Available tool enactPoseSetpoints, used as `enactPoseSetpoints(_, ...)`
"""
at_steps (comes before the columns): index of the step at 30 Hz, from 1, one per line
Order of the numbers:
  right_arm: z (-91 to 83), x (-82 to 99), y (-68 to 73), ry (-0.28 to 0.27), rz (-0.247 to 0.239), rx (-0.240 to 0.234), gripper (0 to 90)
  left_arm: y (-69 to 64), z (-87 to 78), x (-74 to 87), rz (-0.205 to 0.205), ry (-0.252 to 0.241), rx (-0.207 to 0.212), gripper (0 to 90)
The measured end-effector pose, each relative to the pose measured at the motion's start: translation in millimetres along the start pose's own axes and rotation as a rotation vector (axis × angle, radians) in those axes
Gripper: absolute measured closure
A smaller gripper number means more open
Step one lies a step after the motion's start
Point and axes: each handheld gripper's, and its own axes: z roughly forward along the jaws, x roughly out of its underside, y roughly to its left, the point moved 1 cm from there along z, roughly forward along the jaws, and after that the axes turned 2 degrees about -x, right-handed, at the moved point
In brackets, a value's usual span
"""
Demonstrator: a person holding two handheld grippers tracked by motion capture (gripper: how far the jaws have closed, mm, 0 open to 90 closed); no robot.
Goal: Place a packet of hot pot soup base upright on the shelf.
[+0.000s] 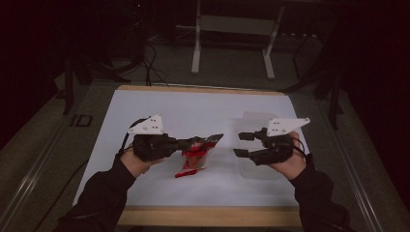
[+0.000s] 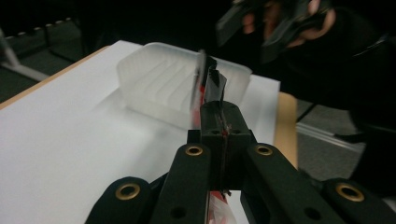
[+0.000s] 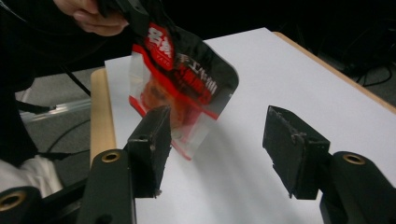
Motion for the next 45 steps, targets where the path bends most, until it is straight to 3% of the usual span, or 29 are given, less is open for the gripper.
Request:
enactPoseSetpoints(4, 14.5, -6.0, -1.5, 0.015, -0.009, -0.039, 43.1, -2.1, -2.0, -4.1, 0.007, -0.009, 0.02, 89.8)
enactPoseSetpoints(10, 33.3, -12.5, -7.6, 0.039, -0.025, -0.05, 44.4, -4.4, -2.3, -6.3, 0.019, -0.01, 0.029, 89.8)
enactPoseSetpoints(13, 39.5, -14.6, -7.9, 0.061, -0.062, -0.06, 49.4, -4.0, -1.9, -6.1, 0.017, -0.011, 0.036, 89.8)
enactPoseSetpoints(17, 45.4, -16.2, -9.4, 0.063, -0.071, -0.098, 54.6, -3.6, -1.4, -6.5, 0.017, -0.018, 0.024, 89.8)
enactPoseSetpoints(21, 47.4, -17.7, -9.7, 0.057, -0.077, -0.122, 64.7, -1.9, -1.4, -6.5, 0.01, -0.023, 0.023, 89.8)
enactPoseSetpoints(27, 48.6, -18.9, -8.5, 0.065, -0.101, -0.127, 72.8, -1.2, -0.7, -5.5, 0.004, -0.023, 0.019, 89.8)
enactPoseSetpoints(31, 50.3, -21.7, -5.2, 0.09, -0.134, -0.142, 89.2, -0.5, -0.5, -5.3, -0.002, -0.024, 0.006, 89.8)
enactPoseSetpoints(37, 48.5, -28.0, -2.5, 0.115, -0.178, -0.151, 90.0, 1.1, -3.0, -5.2, 0.0, -0.041, -0.001, 89.6)
enactPoseSetpoints(45, 39.8, -41.5, -0.9, 0.138, -0.176, -0.152, 90.0, -1.5, -5.0, -11.0, 0.03, -0.079, -0.011, 89.2)
